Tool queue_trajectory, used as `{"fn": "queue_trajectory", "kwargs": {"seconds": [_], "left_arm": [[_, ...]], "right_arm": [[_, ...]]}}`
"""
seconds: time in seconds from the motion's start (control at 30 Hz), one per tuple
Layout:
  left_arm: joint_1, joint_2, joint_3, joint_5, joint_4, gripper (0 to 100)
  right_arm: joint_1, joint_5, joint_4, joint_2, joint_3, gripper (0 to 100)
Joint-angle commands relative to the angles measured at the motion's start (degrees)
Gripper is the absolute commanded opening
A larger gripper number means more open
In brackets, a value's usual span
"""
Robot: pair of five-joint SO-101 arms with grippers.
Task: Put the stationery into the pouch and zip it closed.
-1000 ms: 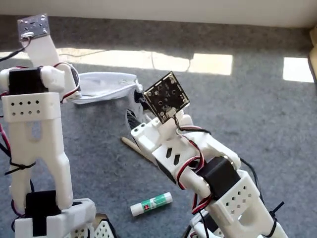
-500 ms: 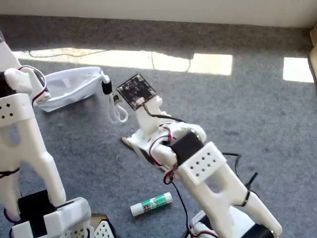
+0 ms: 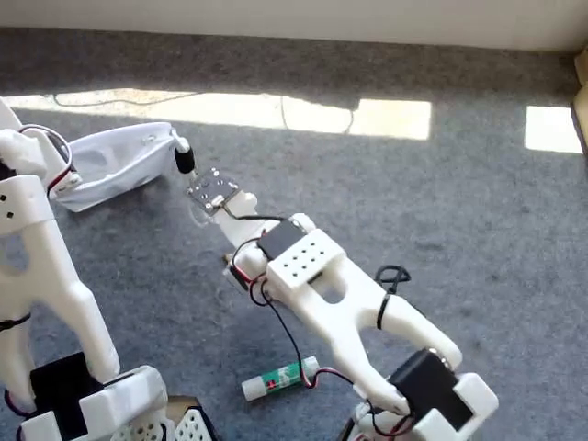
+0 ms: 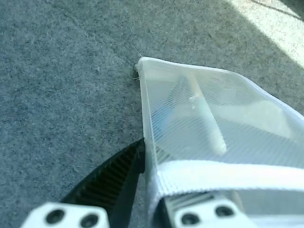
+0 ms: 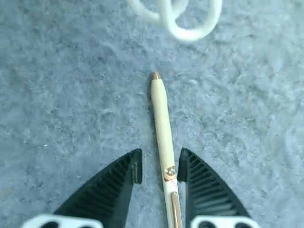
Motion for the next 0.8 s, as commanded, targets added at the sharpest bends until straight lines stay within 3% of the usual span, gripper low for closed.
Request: {"fn": "queue_trajectory", "kwargs": {"seconds": [0.0,0.5,0.77], "left_arm": [[-0.48,-2.59,-1.36,0.44,-1.32,1],[-0.22,-2.59,-1.27,0.35,-1.23,1],[-0.13,-2.59,-1.27,0.35,-1.23,1]], "right_arm": [[-1.89,0.70,-4.79,2.33,-3.21,12.7],[-0.75,0.70,-8.22,19.12,-11.03,12.4],[0.22,8.53,-1.27,22.64,-13.41,0.4]]}}
